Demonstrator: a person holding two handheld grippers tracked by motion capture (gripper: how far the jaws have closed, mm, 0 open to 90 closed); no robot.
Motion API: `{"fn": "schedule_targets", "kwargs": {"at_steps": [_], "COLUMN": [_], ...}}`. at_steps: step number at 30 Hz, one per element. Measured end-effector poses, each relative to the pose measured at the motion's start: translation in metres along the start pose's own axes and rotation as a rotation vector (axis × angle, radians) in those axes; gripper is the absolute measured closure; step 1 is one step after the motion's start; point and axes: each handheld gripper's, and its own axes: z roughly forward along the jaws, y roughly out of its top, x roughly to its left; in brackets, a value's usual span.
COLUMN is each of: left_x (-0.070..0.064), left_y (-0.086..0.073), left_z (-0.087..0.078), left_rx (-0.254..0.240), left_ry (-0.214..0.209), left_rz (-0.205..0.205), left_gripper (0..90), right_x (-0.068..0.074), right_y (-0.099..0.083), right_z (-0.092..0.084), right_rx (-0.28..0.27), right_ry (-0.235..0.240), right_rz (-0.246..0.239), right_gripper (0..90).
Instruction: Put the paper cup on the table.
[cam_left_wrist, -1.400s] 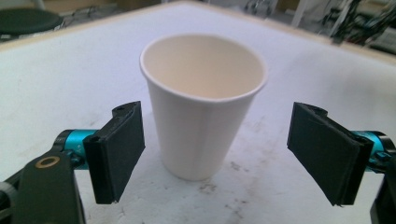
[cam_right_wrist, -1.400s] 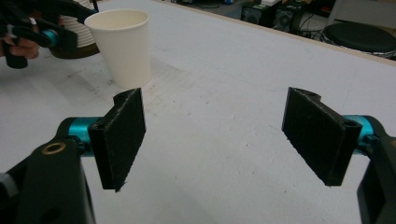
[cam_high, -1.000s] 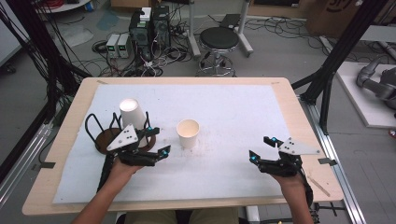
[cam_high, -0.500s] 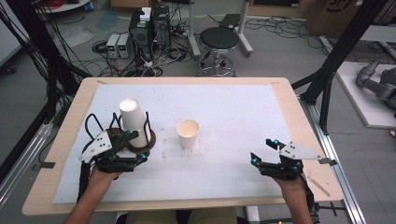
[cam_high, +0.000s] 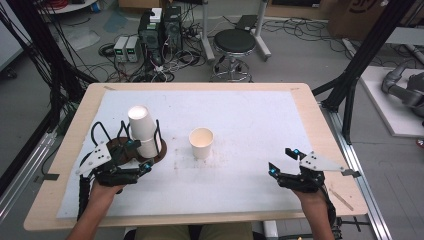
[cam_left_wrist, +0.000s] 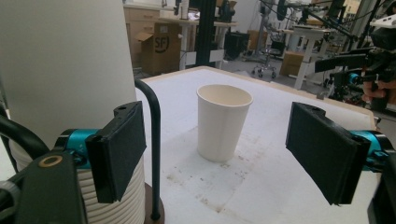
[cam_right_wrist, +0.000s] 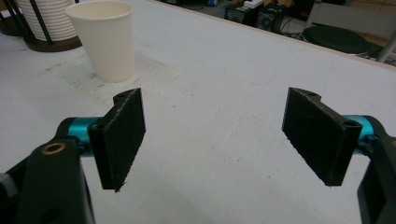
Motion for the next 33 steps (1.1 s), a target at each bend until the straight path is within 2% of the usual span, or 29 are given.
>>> {"fn": "schedule_targets", "kwargs": {"at_steps": [9, 33], "left_x": [-0.0013, -0.001], "left_y": [0.0006, -0.0008], "left_z": [0.0012, 0.0], "left_rx": [-0.006, -0.008], "left_ry": [-0.016, -0.002], "left_rz": [0.004, 0.007], "left_gripper": [20.8, 21.2], "right_x": [0.0011, 0.0003], "right_y": [-0.0001, 0.0007], "right_z": [-0.005, -0.0029], "right_rx": [-0.007, -0.006], "right_ry": [-0.018, -0.009], "right_rz": [0.009, 0.009], "right_gripper": [21.8, 21.9]}}
